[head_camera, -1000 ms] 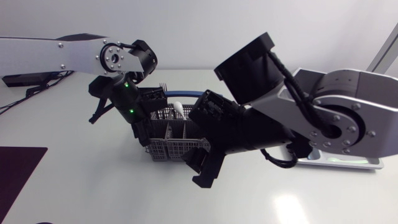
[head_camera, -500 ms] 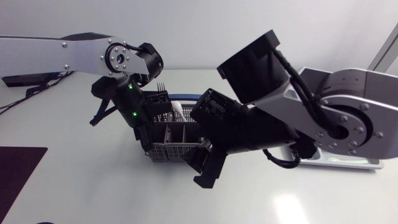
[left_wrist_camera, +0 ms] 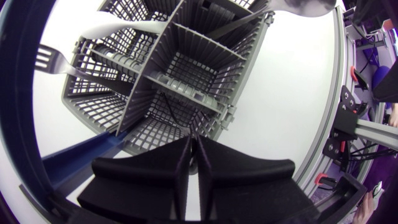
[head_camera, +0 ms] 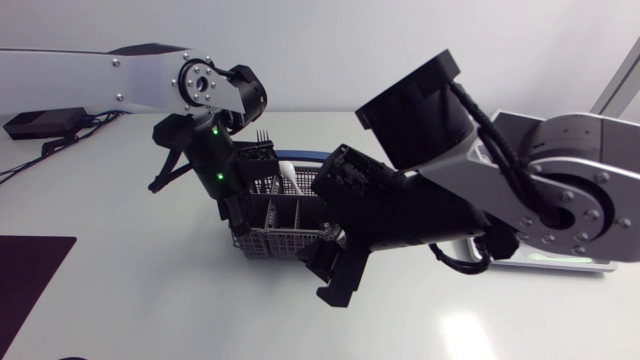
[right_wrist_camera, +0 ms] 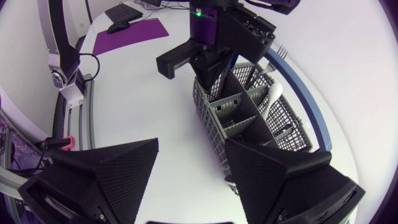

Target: Sort the cutlery from the basket into the organizer compartments.

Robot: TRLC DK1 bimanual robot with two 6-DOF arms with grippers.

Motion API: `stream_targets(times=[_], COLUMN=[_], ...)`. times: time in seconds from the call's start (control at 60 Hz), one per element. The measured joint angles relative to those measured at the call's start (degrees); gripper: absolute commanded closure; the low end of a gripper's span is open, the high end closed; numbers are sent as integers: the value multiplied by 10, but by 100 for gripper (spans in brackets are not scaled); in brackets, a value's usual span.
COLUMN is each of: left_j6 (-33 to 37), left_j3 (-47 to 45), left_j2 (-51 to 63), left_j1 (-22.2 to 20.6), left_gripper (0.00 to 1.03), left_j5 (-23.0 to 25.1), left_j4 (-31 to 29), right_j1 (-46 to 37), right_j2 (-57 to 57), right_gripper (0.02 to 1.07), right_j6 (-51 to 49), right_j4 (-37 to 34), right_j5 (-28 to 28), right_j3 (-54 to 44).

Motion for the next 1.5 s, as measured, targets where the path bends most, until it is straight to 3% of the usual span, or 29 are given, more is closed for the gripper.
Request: stream_targets(times=[0.217, 0.65, 1.15, 1.5], left_j6=[-7, -25, -63, -92], left_j3=[103, 134, 237, 260], left_j2=[58, 73, 128, 131], left_j1=[28, 34, 107, 111], left_gripper=[100, 100, 100, 100], left_j5=[50, 57, 177, 183], left_j4=[-81, -94, -158, -169], right_j1=[0, 0, 0, 0], right_j2=[-5, -5, -5, -5], right_gripper=[30, 30, 30, 27], right_j6=[0, 0, 0, 0], right_j4=[-2, -2, -2, -2], right_j5=[0, 0, 0, 0], right_j3=[-3, -8, -9, -9])
